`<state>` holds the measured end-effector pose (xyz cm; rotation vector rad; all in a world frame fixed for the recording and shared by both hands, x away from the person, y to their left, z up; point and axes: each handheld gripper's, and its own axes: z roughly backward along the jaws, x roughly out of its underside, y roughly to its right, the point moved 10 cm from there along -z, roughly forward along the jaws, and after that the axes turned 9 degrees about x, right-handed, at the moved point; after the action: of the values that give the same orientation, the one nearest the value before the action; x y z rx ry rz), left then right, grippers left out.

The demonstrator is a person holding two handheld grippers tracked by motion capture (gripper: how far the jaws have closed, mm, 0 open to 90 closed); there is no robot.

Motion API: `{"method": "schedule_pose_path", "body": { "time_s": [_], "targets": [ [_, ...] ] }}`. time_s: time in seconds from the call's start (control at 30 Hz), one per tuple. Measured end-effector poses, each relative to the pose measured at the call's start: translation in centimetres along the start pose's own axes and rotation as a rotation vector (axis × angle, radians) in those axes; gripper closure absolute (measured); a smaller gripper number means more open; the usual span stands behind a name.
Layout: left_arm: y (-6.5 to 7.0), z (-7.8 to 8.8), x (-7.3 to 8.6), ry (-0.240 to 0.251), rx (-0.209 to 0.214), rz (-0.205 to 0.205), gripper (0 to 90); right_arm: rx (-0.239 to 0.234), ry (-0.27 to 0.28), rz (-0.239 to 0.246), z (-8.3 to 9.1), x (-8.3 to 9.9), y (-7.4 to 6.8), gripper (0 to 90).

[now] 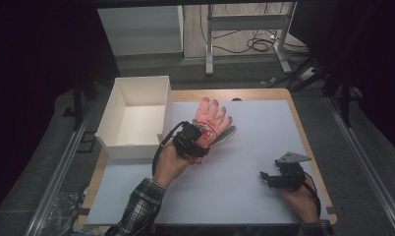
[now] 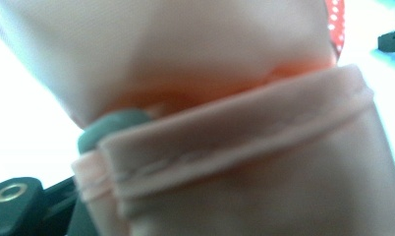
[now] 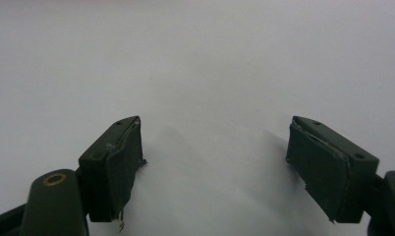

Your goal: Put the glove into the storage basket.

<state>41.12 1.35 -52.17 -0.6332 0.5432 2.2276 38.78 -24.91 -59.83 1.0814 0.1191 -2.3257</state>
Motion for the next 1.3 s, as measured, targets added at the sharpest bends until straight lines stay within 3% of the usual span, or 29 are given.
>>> {"method": "schedule_pose_path", "body": {
  "time_s": [0.83, 1.3],
  "targets": [
    [-2.4, 4.8, -3.6, 0.015, -0.032, 0.022, 48.6, -0.002, 0.002, -0.002, 0.0, 0.0, 0.0, 21.9],
    [-6.3, 8.6, -4.6, 0.049, -0.131, 0.084, 48.5, -0.001, 0.002, -0.001, 0.0, 0.0, 0.0, 21.9]
  ]
}}
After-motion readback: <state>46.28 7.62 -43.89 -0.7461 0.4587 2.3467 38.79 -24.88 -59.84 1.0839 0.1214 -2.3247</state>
